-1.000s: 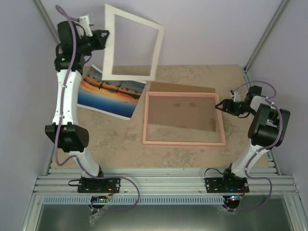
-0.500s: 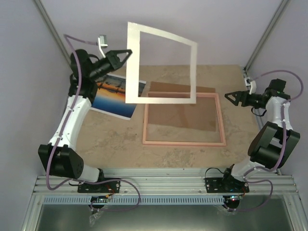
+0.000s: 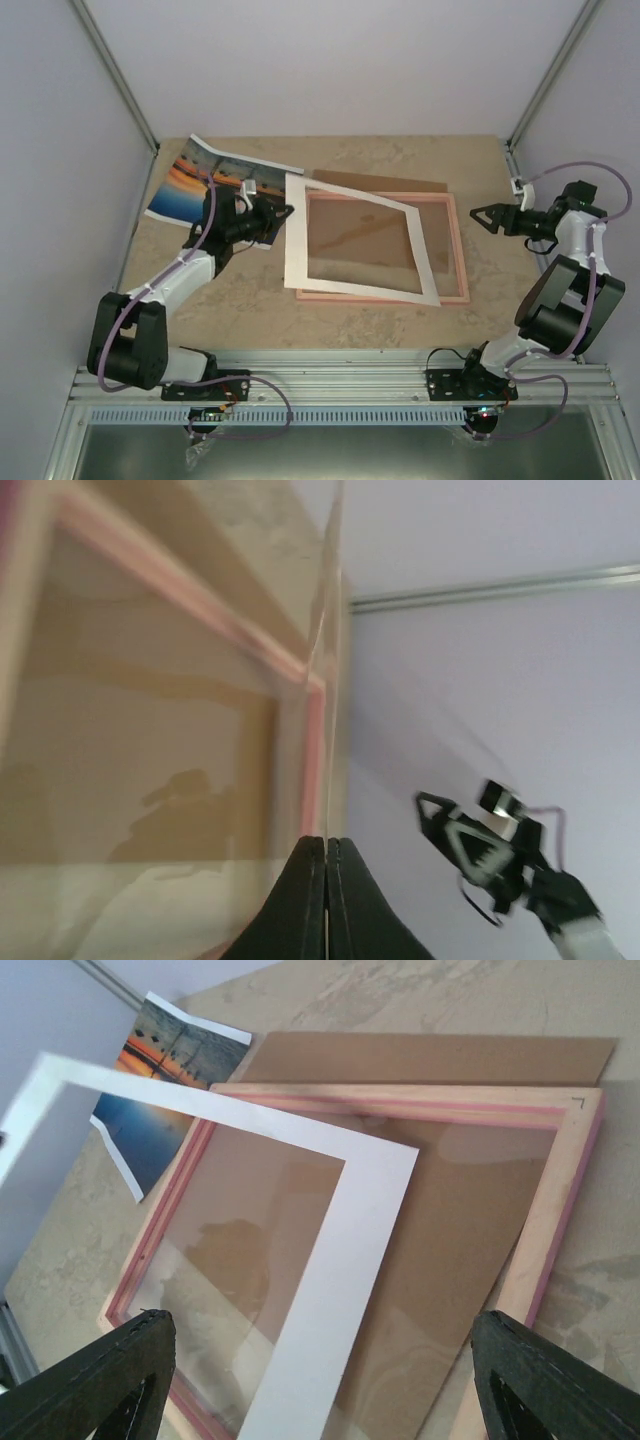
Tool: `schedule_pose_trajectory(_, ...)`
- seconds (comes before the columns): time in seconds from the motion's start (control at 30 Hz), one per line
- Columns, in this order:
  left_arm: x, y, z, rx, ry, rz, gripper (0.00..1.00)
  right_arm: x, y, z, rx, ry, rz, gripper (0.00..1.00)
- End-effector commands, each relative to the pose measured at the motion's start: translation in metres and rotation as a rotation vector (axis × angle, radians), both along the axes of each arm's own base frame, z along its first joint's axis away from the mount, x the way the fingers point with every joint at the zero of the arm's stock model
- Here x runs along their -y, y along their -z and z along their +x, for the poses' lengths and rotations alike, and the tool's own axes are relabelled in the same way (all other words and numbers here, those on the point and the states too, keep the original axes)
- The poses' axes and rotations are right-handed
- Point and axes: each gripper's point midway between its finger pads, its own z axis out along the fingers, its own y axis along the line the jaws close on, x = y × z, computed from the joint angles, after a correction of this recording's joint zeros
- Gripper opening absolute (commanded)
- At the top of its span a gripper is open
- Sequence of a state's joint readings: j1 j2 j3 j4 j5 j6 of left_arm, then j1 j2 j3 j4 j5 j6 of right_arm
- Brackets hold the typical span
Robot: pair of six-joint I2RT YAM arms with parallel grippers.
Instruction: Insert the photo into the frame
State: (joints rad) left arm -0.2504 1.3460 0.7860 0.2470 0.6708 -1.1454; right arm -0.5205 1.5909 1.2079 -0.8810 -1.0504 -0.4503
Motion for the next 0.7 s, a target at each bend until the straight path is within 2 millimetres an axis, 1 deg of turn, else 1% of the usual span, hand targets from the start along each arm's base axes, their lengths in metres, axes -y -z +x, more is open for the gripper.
schedule_pose_trajectory(0.0, -0.015, 0.034, 0.005, -0.027, -0.114, 0.043, 0.00, 0.001, 0.001, -0.006, 0.016, 0.001, -0.046, 0.81)
schedule_pose_trajectory(0.03, -0.015, 0.043, 0.004, -0.038, -0.115, 0.057, 0.00, 0.001, 0.002, -0.006, 0.014, 0.003, -0.044, 0.81)
schedule_pose_trajectory(0.13, -0.015, 0.052, 0.003, -0.030, -0.110, 0.072, 0.00, 0.001, 0.005, -0.007, 0.004, 0.003, -0.040, 0.81)
schedule_pose_trajectory(0.3, -0.019, 0.056, 0.013, 0.022, -0.150, 0.081, 0.00, 0.001, 0.010, -0.009, -0.005, 0.003, -0.049, 0.80)
schedule_pose_trajectory(0.4, -0.018, 0.061, 0.019, 0.052, -0.153, 0.083, 0.00, 0.001, 0.013, -0.007, -0.012, 0.004, -0.042, 0.80)
schedule_pose_trajectory(0.57, -0.006, 0.072, 0.029, 0.060, -0.110, 0.098, 0.00, 0.001, 0.013, -0.006, -0.019, 0.006, -0.017, 0.79)
schedule_pose_trajectory(0.67, 0.005, 0.075, 0.032, 0.071, -0.085, 0.096, 0.00, 0.001, 0.013, -0.007, -0.018, 0.005, -0.035, 0.79)
